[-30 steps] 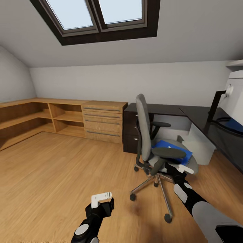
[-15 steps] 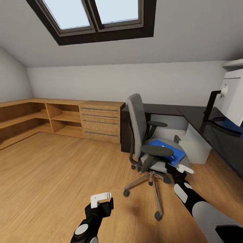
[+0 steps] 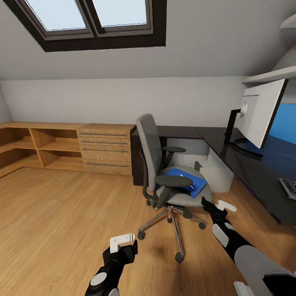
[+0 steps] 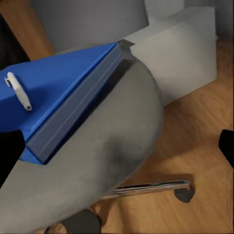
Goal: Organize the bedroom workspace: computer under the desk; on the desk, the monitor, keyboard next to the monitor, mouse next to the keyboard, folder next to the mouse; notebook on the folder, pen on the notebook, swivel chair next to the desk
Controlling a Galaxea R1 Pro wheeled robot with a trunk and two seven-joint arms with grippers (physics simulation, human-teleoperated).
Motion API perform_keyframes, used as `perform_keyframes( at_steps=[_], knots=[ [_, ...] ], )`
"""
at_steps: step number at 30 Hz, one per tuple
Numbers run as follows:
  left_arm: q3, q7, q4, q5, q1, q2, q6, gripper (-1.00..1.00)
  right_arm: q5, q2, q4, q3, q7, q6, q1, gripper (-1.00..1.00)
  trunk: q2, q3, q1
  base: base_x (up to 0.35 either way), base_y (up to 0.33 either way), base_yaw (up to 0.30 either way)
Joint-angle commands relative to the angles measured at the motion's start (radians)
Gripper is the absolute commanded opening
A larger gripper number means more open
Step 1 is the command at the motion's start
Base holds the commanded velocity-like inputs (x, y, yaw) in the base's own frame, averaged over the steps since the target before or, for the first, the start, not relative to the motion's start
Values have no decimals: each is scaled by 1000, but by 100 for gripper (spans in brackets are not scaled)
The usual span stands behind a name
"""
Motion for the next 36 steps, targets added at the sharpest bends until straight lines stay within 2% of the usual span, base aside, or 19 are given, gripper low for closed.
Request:
perform_keyframes(
  at_steps=[1, 10, 31, 36],
  knots=[
    [-1, 9, -2, 11, 0, 0, 2, 100, -9, -1, 1, 7, -3, -3, -1, 100, 0, -1, 0, 0, 0, -267],
    [1, 10, -13, 11, 0, 3, 1, 100, -19, -2, 2, 6, 0, -2, 0, 100, 0, -1, 0, 0, 0, -199],
    [23, 10, -16, 11, 0, 6, 1, 100, -23, 0, 0, 2, 1, 7, 1, 100, 0, -1, 0, 0, 0, -9],
    [21, 10, -16, 11, 0, 6, 1, 100, -22, 0, 3, -3, 0, 0, 1, 100, 0, -1, 0, 235, 0, 0]
  ],
)
